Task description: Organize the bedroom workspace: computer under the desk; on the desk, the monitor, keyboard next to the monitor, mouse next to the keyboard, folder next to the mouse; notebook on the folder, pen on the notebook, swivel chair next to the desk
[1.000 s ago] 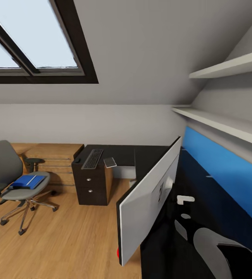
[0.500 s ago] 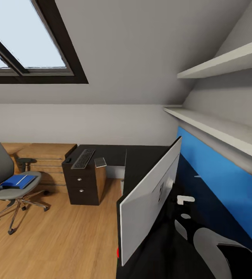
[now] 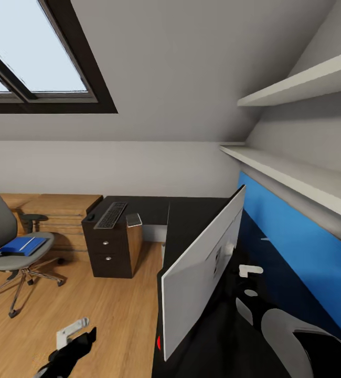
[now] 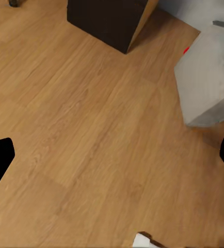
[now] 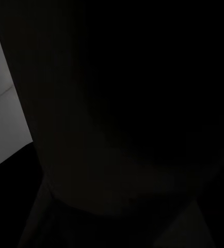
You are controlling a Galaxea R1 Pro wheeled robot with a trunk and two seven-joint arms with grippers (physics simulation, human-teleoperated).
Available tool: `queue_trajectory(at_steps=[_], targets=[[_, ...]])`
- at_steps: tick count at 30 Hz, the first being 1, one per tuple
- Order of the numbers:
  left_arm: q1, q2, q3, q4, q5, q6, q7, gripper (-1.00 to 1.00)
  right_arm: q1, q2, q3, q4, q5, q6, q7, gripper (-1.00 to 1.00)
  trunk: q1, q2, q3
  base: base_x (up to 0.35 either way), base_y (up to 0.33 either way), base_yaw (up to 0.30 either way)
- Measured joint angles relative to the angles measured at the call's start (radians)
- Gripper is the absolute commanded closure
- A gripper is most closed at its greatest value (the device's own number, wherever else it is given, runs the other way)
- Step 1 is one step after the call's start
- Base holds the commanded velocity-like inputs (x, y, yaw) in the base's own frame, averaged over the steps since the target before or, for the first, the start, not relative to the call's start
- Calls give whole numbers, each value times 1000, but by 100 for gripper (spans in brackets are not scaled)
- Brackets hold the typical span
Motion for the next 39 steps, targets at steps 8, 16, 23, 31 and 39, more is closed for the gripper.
queue_trajectory(at_steps=[8, 16, 23, 31, 39], targets=[[1, -80, 12, -261, -8, 176, 4, -100, 0, 0, 0, 0, 0, 1, 0, 100, 0, 0, 0, 4, -11, 0], [1, -85, 3, -231, -8, 177, 4, -100, 0, 23, 13, 1, -7, -3, -1, 100, 0, 0, 0, 6, -18, 0], [1, -85, 3, -229, -8, 177, 4, -100, 0, 25, 13, 0, -6, -3, -2, 100, 0, 0, 0, 0, 0, 0], [0, -84, 3, -228, -9, 177, 4, -100, 1, 24, 5, 1, -9, -2, -3, 100, 0, 0, 2, 0, 0, -60], [0, -83, 3, -228, -8, 177, 4, -100, 1, 24, 4, 0, -8, -2, -4, 100, 0, 0, 10, 0, 0, -185]])
